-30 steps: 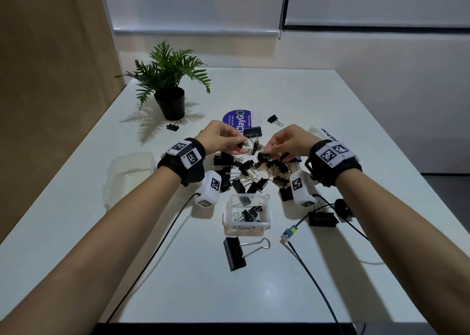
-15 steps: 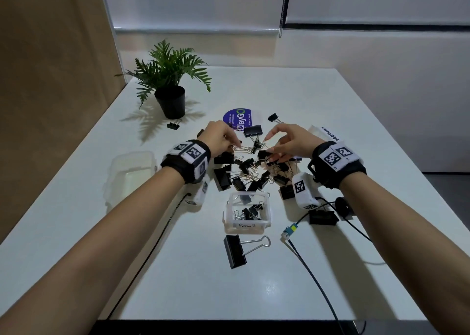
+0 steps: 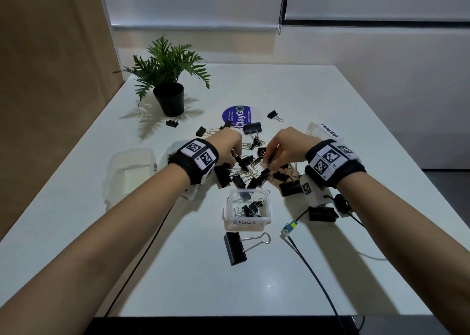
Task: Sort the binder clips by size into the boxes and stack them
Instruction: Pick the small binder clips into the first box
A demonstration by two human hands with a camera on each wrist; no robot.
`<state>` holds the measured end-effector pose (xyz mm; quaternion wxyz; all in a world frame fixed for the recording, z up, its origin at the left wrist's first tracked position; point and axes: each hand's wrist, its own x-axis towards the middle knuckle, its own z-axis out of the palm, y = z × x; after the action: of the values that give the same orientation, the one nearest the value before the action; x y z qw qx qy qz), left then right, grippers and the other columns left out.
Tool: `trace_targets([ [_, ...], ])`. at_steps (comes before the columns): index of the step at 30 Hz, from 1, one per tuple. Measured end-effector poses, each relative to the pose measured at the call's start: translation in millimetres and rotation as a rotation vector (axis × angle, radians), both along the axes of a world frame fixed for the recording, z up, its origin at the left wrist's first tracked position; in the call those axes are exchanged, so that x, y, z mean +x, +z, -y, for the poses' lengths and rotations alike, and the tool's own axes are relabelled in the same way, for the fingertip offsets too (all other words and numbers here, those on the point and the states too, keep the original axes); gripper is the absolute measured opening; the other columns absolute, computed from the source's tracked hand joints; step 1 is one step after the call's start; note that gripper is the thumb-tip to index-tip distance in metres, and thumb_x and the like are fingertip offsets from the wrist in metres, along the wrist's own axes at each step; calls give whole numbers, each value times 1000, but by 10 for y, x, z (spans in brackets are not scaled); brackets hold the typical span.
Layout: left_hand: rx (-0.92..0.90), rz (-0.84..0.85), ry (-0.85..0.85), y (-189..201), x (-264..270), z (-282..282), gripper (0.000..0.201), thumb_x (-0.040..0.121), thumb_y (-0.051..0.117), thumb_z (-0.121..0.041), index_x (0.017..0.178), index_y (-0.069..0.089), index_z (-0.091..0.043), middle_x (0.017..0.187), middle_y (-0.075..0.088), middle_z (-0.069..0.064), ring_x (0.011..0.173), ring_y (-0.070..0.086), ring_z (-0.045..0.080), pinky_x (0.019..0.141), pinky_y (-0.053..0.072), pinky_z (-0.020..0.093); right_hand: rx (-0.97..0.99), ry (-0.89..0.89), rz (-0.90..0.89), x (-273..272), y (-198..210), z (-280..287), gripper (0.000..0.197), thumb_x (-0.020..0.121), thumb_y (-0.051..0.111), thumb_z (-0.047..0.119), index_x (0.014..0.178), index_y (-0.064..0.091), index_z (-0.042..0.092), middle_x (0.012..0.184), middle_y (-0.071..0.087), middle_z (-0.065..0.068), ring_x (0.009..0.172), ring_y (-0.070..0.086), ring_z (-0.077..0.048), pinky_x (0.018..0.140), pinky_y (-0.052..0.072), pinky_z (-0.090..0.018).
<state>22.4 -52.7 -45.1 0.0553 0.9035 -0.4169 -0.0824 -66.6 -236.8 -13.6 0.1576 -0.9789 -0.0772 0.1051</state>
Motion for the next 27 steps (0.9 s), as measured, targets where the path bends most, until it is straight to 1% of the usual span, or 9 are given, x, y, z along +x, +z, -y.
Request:
trace_targets([
  [4,39,30,18,18,-32,55,10,66,74,-6,76,74,-2,94,68,12,87,63,29,75,53,37,-130,48,2,54,-68,-92,19,67,83,15,86,78,18,80,74,2,77,68,-13,73,57,-27],
  [8,101,69,18,30,-50,123,5,66,72,-6,71,71,-4,91,66,13,85,61,32,69,51,32,-179,62,55,101,-116,-146,14,68,79,15,81,78,19,78,73,3,74,68,-15,65,53,-24],
  [11,47,20,18,23,-11,110,10,67,77,-8,76,75,-9,90,70,9,85,65,26,73,54,34,-139,54,54,83,-134,-141,13,70,78,12,82,78,17,78,72,2,70,65,-13,65,51,-22],
  [13,-3,6,8,24,15,82,12,70,77,-9,82,77,-9,96,70,8,90,64,24,79,53,35,-100,32,41,60,-128,-113,11,72,78,12,82,78,16,74,70,3,67,62,-10,66,51,-21],
  [15,-58,-7,-8,38,24,57,17,72,77,-9,89,77,-7,105,68,7,98,61,23,83,47,30,-58,20,39,34,-103,-87,10,73,79,14,83,78,15,69,68,5,69,65,-10,69,53,-23],
  [17,-84,-21,-26,50,15,52,24,72,77,-8,96,76,-6,109,65,7,102,59,22,79,40,22,-18,16,34,9,-75,-76,12,72,79,15,84,78,15,68,66,6,72,67,-12,70,55,-25],
  [19,-54,-31,-28,49,12,66,26,71,78,-9,97,75,-7,109,65,7,102,59,21,77,37,20,-15,21,23,5,-68,-90,15,70,82,20,84,78,16,70,68,4,71,66,-11,67,54,-25],
  [24,-33,-45,15,18,3,122,14,70,75,-6,84,77,-9,93,71,8,89,65,22,70,45,23,-90,36,24,37,-140,-148,15,68,83,21,82,78,18,75,70,3,72,65,-12,67,54,-26],
  [27,-13,-11,26,15,-19,150,10,69,72,-5,78,76,-10,85,71,8,81,65,22,68,48,25,-96,15,31,40,-161,-145,13,65,83,18,77,76,17,68,67,6,68,63,-12,61,50,-24],
])
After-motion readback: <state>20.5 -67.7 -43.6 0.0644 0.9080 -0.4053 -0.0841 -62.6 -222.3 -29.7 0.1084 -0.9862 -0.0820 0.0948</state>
